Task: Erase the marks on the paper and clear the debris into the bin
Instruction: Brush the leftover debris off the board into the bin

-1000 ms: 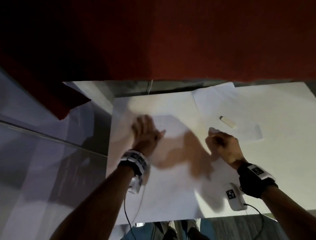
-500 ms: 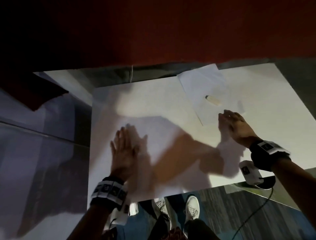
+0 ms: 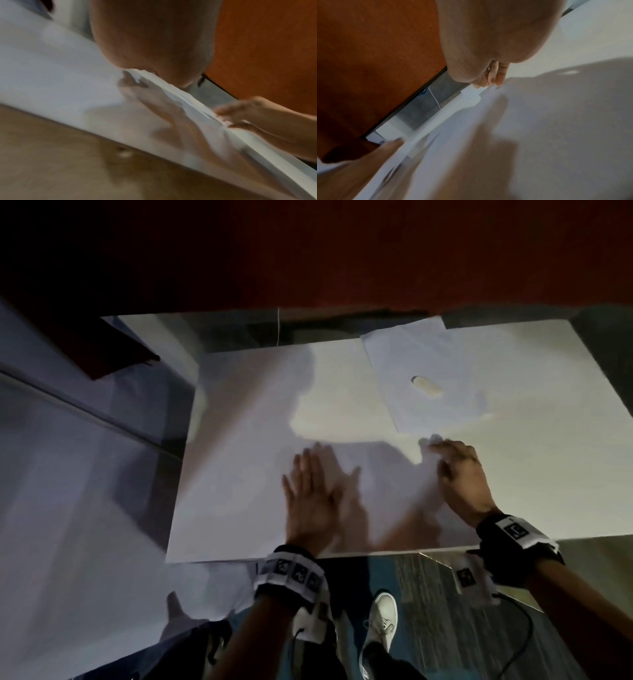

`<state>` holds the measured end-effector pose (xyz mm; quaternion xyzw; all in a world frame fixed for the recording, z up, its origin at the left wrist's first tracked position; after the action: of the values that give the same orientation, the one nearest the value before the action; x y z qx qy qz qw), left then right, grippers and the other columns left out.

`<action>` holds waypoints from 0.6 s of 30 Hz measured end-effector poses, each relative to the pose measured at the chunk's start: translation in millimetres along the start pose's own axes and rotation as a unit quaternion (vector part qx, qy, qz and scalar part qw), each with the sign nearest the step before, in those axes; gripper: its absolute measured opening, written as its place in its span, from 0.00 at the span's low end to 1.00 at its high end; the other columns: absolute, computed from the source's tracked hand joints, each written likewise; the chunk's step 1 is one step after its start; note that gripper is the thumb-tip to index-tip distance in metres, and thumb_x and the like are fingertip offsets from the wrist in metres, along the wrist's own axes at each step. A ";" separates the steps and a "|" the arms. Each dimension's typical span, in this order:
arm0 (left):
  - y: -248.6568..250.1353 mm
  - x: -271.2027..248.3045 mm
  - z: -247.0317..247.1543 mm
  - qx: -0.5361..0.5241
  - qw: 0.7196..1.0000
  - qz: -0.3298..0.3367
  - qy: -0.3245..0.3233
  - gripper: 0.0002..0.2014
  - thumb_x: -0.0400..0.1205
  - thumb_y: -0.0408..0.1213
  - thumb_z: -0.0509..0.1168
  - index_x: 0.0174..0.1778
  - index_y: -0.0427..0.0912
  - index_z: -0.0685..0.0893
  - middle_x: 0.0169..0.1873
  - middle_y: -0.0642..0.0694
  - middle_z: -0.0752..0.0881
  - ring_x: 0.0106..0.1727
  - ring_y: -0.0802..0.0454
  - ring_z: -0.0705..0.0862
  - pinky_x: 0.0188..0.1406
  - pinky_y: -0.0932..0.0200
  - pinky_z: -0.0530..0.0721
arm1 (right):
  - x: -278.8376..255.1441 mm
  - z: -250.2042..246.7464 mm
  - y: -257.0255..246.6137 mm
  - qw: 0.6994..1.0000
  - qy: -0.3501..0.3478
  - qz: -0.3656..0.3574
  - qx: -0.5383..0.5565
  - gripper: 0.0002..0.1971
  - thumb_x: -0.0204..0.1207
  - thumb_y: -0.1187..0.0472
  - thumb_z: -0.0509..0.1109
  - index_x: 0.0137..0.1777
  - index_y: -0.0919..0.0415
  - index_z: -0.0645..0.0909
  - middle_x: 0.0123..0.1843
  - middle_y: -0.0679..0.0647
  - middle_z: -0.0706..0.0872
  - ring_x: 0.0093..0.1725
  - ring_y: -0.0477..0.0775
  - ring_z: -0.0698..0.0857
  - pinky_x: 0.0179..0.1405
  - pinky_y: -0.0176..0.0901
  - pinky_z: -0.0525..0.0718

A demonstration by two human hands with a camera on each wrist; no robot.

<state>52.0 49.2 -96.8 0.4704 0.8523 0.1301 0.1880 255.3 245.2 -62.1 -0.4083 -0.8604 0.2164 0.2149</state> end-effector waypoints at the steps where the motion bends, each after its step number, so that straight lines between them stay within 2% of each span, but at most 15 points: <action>1: -36.4 -8.8 -12.4 0.007 0.998 -0.053 0.042 0.44 0.84 0.66 0.27 0.89 0.38 0.40 0.89 0.38 0.39 0.91 0.36 0.41 0.85 0.28 0.42 | -5.0 -7.5 2.4 1.000 0.013 0.009 0.006 0.24 0.69 0.70 0.55 0.61 0.64 0.84 0.62 0.64 0.84 0.58 0.68 0.78 0.61 0.41 0.70; 3: -107.9 -29.5 -27.9 -0.025 0.980 -0.173 0.091 0.42 0.89 0.63 0.36 0.89 0.30 0.50 0.89 0.30 0.49 0.90 0.30 0.49 0.83 0.20 0.51 | -16.0 -17.3 8.9 1.000 0.023 0.020 0.008 0.23 0.70 0.70 0.55 0.60 0.64 0.85 0.61 0.64 0.84 0.58 0.66 0.78 0.60 0.42 0.70; 5: -130.2 -38.5 -21.9 -0.046 0.968 -0.234 0.075 0.42 0.90 0.62 0.39 0.89 0.27 0.51 0.89 0.27 0.51 0.90 0.30 0.49 0.83 0.20 0.52 | -26.1 -18.5 17.3 1.000 0.016 0.022 0.007 0.23 0.70 0.69 0.55 0.61 0.64 0.85 0.61 0.63 0.83 0.57 0.66 0.78 0.60 0.42 0.71; 6: -117.3 -33.2 -13.1 -0.044 0.972 -0.222 0.062 0.44 0.90 0.63 0.37 0.87 0.25 0.55 0.87 0.25 0.55 0.89 0.27 0.53 0.81 0.18 0.56 | -29.7 -15.3 20.9 1.000 0.011 0.025 0.003 0.23 0.71 0.69 0.55 0.61 0.64 0.85 0.61 0.63 0.83 0.57 0.66 0.78 0.60 0.43 0.71; 7: -90.5 -23.2 -0.1 -0.024 0.981 -0.182 0.057 0.45 0.91 0.63 0.34 0.84 0.22 0.62 0.85 0.22 0.61 0.86 0.23 0.60 0.77 0.15 0.61 | -32.2 -11.3 23.6 1.000 0.007 0.030 -0.003 0.23 0.71 0.68 0.55 0.62 0.64 0.85 0.61 0.63 0.82 0.57 0.67 0.78 0.60 0.44 0.71; 8: -53.8 -13.4 14.9 -0.002 0.991 -0.129 0.047 0.45 0.91 0.61 0.35 0.81 0.19 0.68 0.82 0.19 0.66 0.83 0.20 0.65 0.74 0.14 0.64 | -33.8 -7.6 25.8 0.999 0.008 0.038 -0.009 0.23 0.71 0.68 0.55 0.62 0.64 0.85 0.61 0.63 0.81 0.57 0.67 0.77 0.61 0.45 0.71; 9: -14.0 -6.3 29.9 0.010 0.996 -0.072 0.051 0.43 0.92 0.60 0.39 0.80 0.19 0.69 0.81 0.19 0.67 0.82 0.20 0.65 0.76 0.15 0.62 | -34.7 -4.6 26.9 0.999 0.010 0.048 -0.012 0.23 0.72 0.69 0.55 0.63 0.63 0.84 0.61 0.63 0.80 0.57 0.67 0.77 0.62 0.46 0.71; 11: 64.1 -4.0 50.8 0.003 0.999 0.028 0.039 0.43 0.91 0.61 0.44 0.86 0.23 0.60 0.86 0.25 0.58 0.89 0.30 0.53 0.85 0.25 0.45 | -35.7 -1.6 27.9 0.998 0.015 0.067 -0.012 0.23 0.72 0.73 0.57 0.63 0.63 0.84 0.62 0.63 0.79 0.58 0.68 0.76 0.63 0.48 0.72; 12: 88.1 -5.6 52.7 -0.016 0.999 0.041 0.013 0.43 0.90 0.63 0.44 0.89 0.27 0.53 0.89 0.30 0.51 0.91 0.37 0.45 0.87 0.29 0.38 | -35.9 -1.3 28.6 0.997 0.015 0.069 -0.013 0.23 0.72 0.73 0.57 0.64 0.63 0.84 0.62 0.64 0.79 0.58 0.69 0.76 0.63 0.48 0.71; 13: 98.7 -5.9 49.4 -0.039 0.998 0.046 -0.008 0.43 0.90 0.65 0.41 0.90 0.31 0.49 0.90 0.34 0.48 0.91 0.41 0.41 0.87 0.32 0.36 | -35.7 -1.3 29.3 0.997 0.013 0.070 -0.013 0.24 0.71 0.71 0.56 0.64 0.63 0.84 0.62 0.64 0.79 0.59 0.69 0.76 0.63 0.47 0.70; 14: 97.3 -6.8 41.1 -0.051 0.997 0.054 -0.005 0.43 0.89 0.66 0.37 0.90 0.34 0.48 0.90 0.36 0.48 0.91 0.42 0.41 0.88 0.31 0.39 | -35.5 -1.9 29.8 0.998 0.012 0.066 -0.012 0.25 0.70 0.70 0.55 0.64 0.63 0.84 0.62 0.64 0.79 0.59 0.69 0.76 0.63 0.46 0.70; 16: 58.9 -13.3 22.9 -0.024 0.997 0.052 0.048 0.40 0.90 0.62 0.33 0.89 0.33 0.52 0.88 0.31 0.59 0.89 0.34 0.56 0.84 0.25 0.54 | -37.8 -2.5 28.9 0.998 0.013 0.057 -0.007 0.25 0.70 0.70 0.55 0.64 0.62 0.84 0.62 0.64 0.79 0.60 0.69 0.76 0.63 0.44 0.69; 17: 25.5 -16.1 12.2 -0.011 0.997 0.019 0.070 0.37 0.92 0.58 0.37 0.87 0.30 0.57 0.85 0.27 0.65 0.86 0.28 0.65 0.77 0.20 0.63 | -39.5 -3.4 28.1 0.998 0.015 0.056 -0.001 0.25 0.70 0.72 0.55 0.64 0.62 0.83 0.63 0.63 0.78 0.61 0.68 0.76 0.64 0.43 0.69; 18: -15.1 -18.0 -1.5 -0.007 0.994 -0.028 0.102 0.36 0.92 0.55 0.40 0.85 0.27 0.61 0.83 0.25 0.67 0.83 0.25 0.68 0.72 0.17 0.68 | -40.7 -4.0 27.6 0.998 0.017 0.056 0.003 0.24 0.71 0.74 0.56 0.64 0.62 0.83 0.63 0.63 0.78 0.62 0.67 0.75 0.64 0.42 0.68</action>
<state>48.7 25.9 -97.9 0.4292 0.8791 0.1774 0.1072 297.7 229.4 -81.9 -0.4588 -0.8318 0.2237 0.2182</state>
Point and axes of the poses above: each hand's wrist, its own x-axis towards the middle knuckle, its own z-axis out of the palm, y = z × x, the point moved 9 cm from there along x, towards the middle knuckle
